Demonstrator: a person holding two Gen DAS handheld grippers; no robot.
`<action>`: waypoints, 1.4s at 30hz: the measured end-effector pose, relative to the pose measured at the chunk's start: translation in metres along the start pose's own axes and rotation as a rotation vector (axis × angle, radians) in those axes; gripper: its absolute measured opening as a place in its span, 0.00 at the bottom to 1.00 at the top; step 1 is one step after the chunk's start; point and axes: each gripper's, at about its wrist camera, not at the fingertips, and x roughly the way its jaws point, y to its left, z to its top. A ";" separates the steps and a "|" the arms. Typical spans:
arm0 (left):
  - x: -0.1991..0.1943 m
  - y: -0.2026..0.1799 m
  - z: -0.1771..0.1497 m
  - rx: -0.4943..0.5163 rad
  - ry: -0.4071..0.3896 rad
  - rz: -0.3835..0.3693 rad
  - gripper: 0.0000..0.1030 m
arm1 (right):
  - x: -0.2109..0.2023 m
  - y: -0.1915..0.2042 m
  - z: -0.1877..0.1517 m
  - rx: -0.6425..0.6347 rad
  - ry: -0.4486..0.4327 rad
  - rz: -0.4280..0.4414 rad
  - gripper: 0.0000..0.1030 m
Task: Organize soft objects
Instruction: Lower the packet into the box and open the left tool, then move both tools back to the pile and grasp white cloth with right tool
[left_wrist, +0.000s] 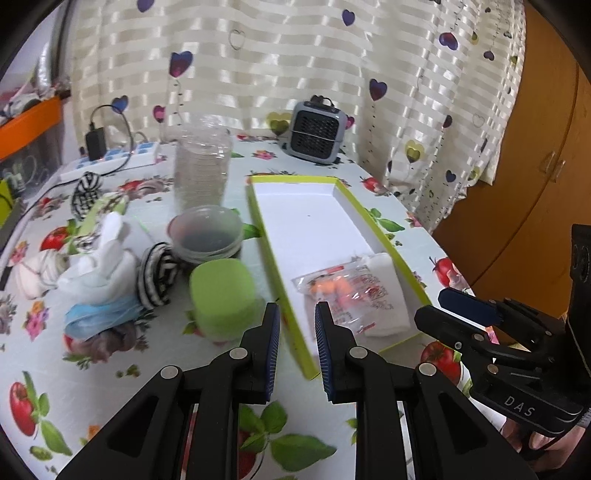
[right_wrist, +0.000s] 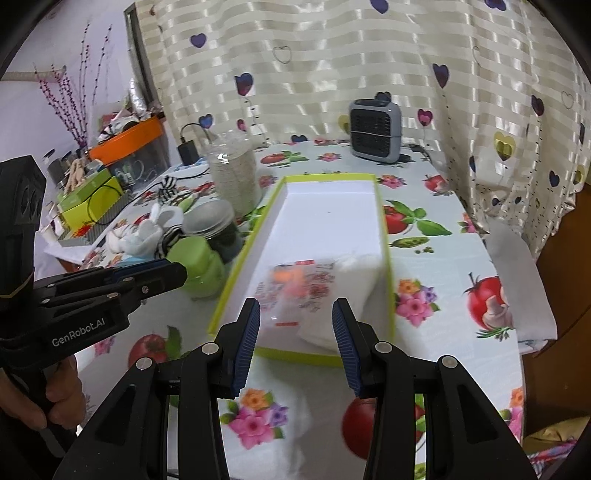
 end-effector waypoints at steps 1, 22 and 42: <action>-0.003 0.002 -0.001 -0.003 -0.001 0.009 0.18 | -0.001 0.003 -0.001 -0.004 0.000 0.006 0.41; -0.042 0.023 -0.022 -0.059 -0.025 0.108 0.19 | -0.011 0.040 -0.006 -0.082 0.000 0.077 0.41; -0.044 0.084 -0.033 -0.175 -0.010 0.135 0.19 | 0.005 0.065 0.005 -0.135 -0.001 0.116 0.41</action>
